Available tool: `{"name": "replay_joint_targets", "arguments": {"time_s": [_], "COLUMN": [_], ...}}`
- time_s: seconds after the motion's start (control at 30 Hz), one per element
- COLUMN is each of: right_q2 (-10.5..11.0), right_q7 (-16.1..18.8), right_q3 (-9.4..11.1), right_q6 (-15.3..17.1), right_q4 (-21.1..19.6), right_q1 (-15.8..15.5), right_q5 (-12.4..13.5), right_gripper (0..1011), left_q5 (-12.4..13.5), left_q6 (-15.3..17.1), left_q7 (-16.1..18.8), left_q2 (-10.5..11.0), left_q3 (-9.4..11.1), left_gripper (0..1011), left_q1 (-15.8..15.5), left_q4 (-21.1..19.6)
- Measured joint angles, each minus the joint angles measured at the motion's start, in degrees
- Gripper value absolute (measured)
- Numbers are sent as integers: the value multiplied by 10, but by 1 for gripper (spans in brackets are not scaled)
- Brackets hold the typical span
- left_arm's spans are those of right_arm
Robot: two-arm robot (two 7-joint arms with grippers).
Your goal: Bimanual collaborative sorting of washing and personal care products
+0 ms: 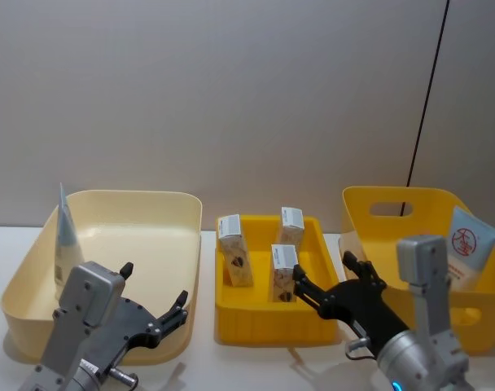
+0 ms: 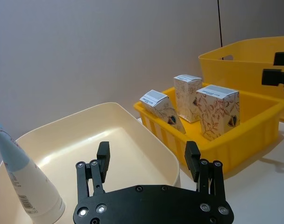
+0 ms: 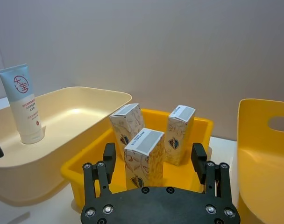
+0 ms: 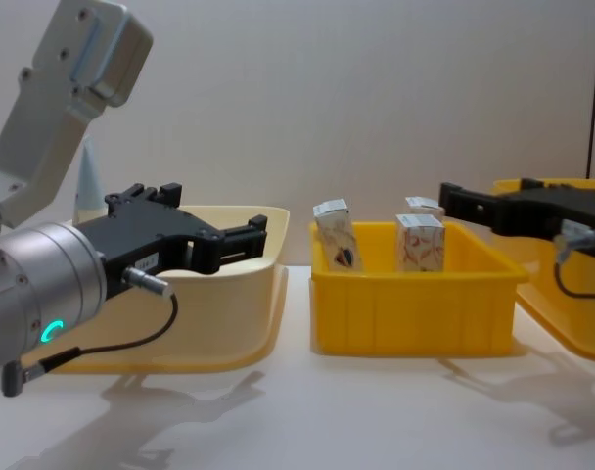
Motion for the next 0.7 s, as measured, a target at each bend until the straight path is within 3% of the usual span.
{"name": "replay_joint_targets", "arguments": {"time_s": [0.23,0.7], "right_q2": [-22,-56], "right_q7": [2,-14], "right_q3": [-12,-24], "right_q6": [5,14], "right_q4": [45,105], "right_q1": [38,83], "right_q5": [-10,-32], "right_gripper": [1003,1004], "left_q5": [0,0], "left_q6": [0,0], "left_q7": [0,0], "left_q2": [0,0], "left_q3": [0,0], "left_gripper": [1000,1000], "left_q1": [0,0], "left_q4": [0,0]}}
